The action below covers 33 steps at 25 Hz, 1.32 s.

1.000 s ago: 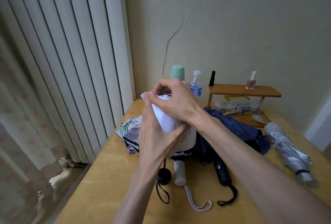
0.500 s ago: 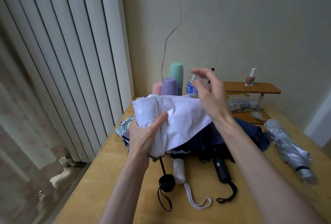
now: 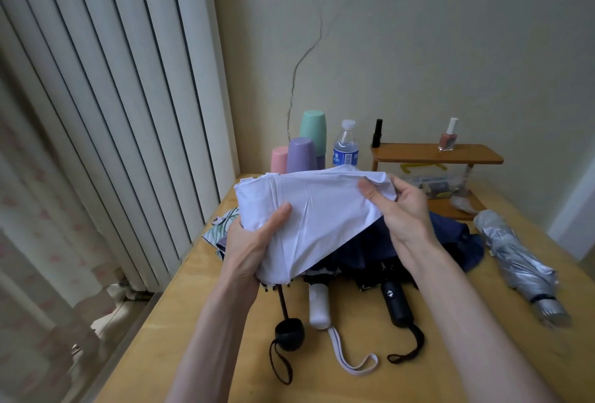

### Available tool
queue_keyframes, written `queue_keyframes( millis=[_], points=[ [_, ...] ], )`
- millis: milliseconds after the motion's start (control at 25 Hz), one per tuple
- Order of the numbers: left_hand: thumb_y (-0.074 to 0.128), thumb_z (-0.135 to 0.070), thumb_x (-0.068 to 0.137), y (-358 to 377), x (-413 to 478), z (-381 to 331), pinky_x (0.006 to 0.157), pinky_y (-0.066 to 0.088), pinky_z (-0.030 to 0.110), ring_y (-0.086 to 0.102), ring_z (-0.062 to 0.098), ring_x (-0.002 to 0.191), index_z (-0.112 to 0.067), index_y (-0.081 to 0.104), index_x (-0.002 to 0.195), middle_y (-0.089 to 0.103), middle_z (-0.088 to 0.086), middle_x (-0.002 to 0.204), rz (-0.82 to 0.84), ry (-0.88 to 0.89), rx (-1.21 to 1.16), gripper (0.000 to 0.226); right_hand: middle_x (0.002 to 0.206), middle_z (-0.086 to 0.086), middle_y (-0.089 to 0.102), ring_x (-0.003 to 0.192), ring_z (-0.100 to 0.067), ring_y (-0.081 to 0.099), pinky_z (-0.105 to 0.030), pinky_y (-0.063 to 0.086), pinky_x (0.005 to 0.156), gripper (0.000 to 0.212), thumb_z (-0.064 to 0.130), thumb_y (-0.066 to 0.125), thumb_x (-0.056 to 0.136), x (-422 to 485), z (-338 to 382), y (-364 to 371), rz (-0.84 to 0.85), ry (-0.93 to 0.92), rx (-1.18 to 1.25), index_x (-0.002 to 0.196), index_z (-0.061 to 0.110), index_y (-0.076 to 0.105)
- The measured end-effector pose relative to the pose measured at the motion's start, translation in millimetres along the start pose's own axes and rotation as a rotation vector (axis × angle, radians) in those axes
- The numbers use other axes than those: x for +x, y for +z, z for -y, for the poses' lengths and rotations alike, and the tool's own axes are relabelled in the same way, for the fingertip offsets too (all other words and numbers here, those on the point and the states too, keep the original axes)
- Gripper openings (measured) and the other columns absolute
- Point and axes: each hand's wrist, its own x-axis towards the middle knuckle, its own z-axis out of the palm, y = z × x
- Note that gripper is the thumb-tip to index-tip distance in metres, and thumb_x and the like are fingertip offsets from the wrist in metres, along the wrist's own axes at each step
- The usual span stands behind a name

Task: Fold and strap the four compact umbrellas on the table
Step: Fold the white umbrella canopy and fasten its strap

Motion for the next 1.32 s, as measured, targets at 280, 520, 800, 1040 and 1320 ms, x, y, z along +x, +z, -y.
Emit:
queue_keyframes(
  millis=[280, 520, 800, 1040, 1320],
  points=[
    [0.094, -0.039, 0.076, 4, 6, 4, 0.091, 0.064, 0.046, 0.079, 0.023, 0.098, -0.018, 0.071, 0.124, 0.082, 0.0, 0.109, -0.187, -0.077, -0.122, 0.058, 0.129, 0.007, 0.064, 0.117, -0.009, 0.065, -0.014, 0.052, 0.082, 0.044, 0.037, 0.077, 0.096, -18, -14, 11, -0.123, -0.028, -0.144, 0.135, 0.029, 0.059],
    [0.094, -0.044, 0.075, 18, 5, 6, 0.09, 0.064, 0.048, 0.08, 0.022, 0.092, -0.016, 0.072, 0.114, 0.081, 0.001, 0.106, -0.499, -0.051, -0.477, 0.053, 0.122, 0.01, 0.058, 0.113, -0.017, 0.061, -0.025, 0.049, 0.09, 0.044, 0.04, 0.081, 0.087, -82, -44, 22, 0.408, -0.232, -0.477, 0.125, 0.033, 0.06],
    [0.089, -0.053, 0.079, 15, 15, 16, 0.108, 0.055, 0.052, 0.076, 0.025, 0.111, -0.019, 0.071, 0.123, 0.079, 0.003, 0.119, -0.303, -0.037, -0.653, 0.059, 0.106, 0.014, 0.071, 0.104, -0.011, 0.068, -0.022, 0.052, 0.092, 0.019, 0.022, 0.082, 0.092, -79, -51, 17, 0.394, -0.265, -0.58, 0.109, 0.026, 0.073],
    [0.086, -0.032, 0.087, 25, 11, 34, 0.105, 0.056, 0.042, 0.069, 0.025, 0.125, -0.009, 0.064, 0.139, 0.074, 0.005, 0.132, -0.166, 0.141, -0.398, 0.062, 0.081, 0.015, 0.068, 0.075, -0.007, 0.064, -0.021, 0.05, 0.075, 0.006, 0.015, 0.072, 0.1, -72, -51, 4, 0.365, -0.145, -0.491, 0.096, 0.02, 0.072],
    [0.097, -0.028, 0.071, 38, 23, 37, 0.109, 0.054, 0.051, 0.07, 0.023, 0.123, -0.016, 0.057, 0.142, 0.073, 0.002, 0.133, -0.249, 0.237, -0.329, 0.082, 0.074, -0.007, 0.054, 0.053, -0.02, 0.046, -0.022, 0.037, 0.049, 0.01, 0.013, 0.066, 0.103, -71, -36, 4, 0.428, 0.071, -0.207, 0.097, 0.006, 0.065]
  ],
)
